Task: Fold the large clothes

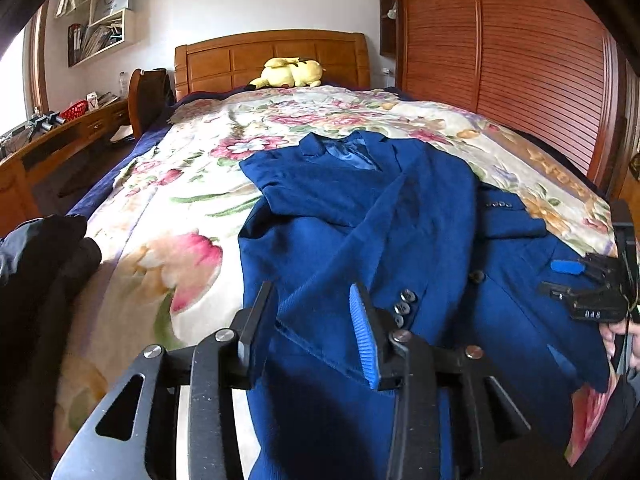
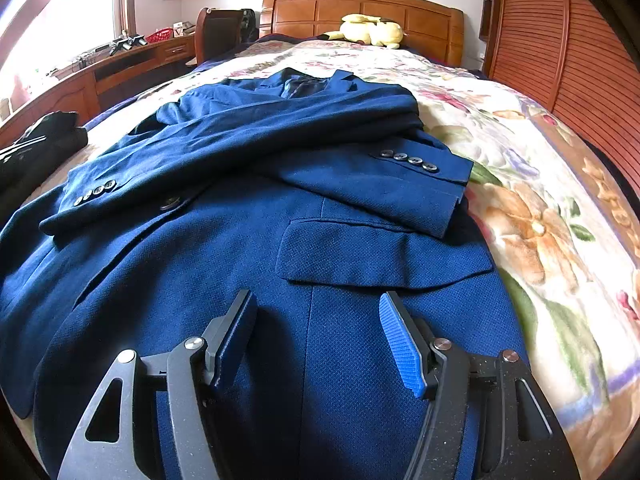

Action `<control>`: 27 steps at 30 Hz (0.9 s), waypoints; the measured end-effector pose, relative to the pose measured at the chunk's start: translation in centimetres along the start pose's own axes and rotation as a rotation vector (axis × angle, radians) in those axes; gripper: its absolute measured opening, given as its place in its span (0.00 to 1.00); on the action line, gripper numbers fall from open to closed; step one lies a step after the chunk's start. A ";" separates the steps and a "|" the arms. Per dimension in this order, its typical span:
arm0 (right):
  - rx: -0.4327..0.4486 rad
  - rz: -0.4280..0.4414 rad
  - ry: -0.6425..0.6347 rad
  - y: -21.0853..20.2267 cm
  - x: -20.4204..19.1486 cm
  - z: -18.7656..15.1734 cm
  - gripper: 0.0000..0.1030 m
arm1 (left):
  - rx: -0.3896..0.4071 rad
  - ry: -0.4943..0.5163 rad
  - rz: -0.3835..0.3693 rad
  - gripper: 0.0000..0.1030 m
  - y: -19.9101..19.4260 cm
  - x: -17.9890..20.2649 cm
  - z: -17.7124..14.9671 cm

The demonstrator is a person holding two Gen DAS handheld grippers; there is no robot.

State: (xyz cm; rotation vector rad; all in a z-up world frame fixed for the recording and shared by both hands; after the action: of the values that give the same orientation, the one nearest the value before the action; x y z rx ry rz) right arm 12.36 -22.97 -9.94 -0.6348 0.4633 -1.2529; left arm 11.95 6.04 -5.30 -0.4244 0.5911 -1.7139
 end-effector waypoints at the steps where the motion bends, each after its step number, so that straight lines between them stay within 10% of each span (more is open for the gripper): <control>1: 0.000 0.000 0.000 0.0 0.0 0.0 0.64 | -0.002 0.001 -0.002 0.44 -0.2 -0.1 -0.2; 3: 0.000 -0.001 -0.001 0.0 0.0 0.0 0.64 | 0.003 -0.003 0.002 0.71 -0.4 -0.3 -0.3; 5: 0.001 -0.003 -0.002 0.0 0.0 0.0 0.64 | 0.016 -0.009 0.014 0.76 -0.9 -0.7 -0.3; 27: 0.000 0.004 0.002 -0.8 0.2 0.2 0.64 | 0.002 -0.072 0.069 0.77 -5.7 -3.5 -6.4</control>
State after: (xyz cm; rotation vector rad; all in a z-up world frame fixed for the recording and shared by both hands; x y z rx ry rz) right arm 11.92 -23.31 -9.26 -0.6324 0.4663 -1.2499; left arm 4.56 11.40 -6.99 -0.4575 0.5463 -1.6266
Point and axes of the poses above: each gripper's, at about its wrist camera, not at the fingertips, and y roughly the way its jaws point, x to its right, z to its top, the point moved 8 cm from there along y, roughly the way its jaws point, and after that the axes turned 2 degrees about y, right-handed, at the moved point
